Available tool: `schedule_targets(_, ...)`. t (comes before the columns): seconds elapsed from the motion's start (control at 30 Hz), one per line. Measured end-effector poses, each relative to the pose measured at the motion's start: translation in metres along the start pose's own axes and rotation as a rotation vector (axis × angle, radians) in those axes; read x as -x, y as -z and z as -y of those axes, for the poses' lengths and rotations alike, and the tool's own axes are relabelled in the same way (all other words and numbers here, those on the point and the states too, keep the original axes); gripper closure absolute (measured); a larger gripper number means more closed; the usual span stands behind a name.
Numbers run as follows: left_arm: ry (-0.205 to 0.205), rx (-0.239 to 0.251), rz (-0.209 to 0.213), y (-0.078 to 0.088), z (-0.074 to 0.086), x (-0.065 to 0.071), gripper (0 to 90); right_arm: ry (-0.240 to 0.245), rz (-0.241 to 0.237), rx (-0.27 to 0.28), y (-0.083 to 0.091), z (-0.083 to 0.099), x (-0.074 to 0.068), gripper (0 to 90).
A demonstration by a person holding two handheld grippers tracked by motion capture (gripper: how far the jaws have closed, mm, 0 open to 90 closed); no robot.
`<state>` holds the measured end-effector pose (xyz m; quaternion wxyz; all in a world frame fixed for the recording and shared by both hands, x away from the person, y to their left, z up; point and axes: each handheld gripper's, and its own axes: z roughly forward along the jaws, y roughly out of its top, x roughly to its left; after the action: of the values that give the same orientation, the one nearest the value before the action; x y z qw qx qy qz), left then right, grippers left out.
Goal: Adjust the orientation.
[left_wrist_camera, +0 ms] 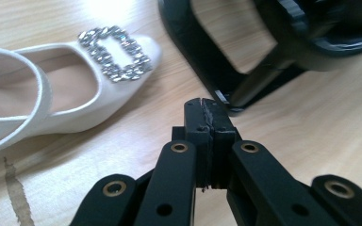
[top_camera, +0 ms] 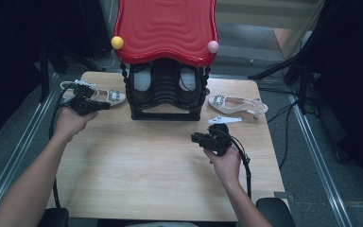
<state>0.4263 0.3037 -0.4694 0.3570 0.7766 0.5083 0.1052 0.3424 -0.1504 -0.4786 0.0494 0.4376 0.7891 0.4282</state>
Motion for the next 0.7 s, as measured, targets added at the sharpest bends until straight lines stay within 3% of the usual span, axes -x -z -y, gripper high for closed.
schedule_targets(0.13,0.035,0.004,-0.002,-0.015,0.002,-0.009,90.0,-0.004,-0.001,-0.003,0.0,0.001,0.0,79.7)
schedule_targets(0.23,0.037,-0.007,-0.015,-0.025,0.003,-0.015,90.0,-0.003,0.005,-0.005,0.001,0.002,-0.001,79.7)
schedule_targets(0.43,0.081,0.03,-0.037,-0.038,0.004,-0.029,90.0,-0.002,0.006,0.002,0.004,0.006,-0.003,80.0)
schedule_targets(0.6,0.088,0.031,-0.062,-0.048,0.005,-0.033,90.0,-0.004,0.02,0.007,0.008,0.009,-0.003,80.0)
schedule_targets(0.67,0.094,-0.004,-0.065,-0.053,0.002,-0.034,90.0,-0.009,0.025,0.009,0.009,0.01,-0.003,80.0)
schedule_targets(0.7,0.077,-0.026,-0.074,-0.055,0.0,-0.034,90.0,-0.01,0.028,0.011,0.01,0.01,-0.003,80.0)
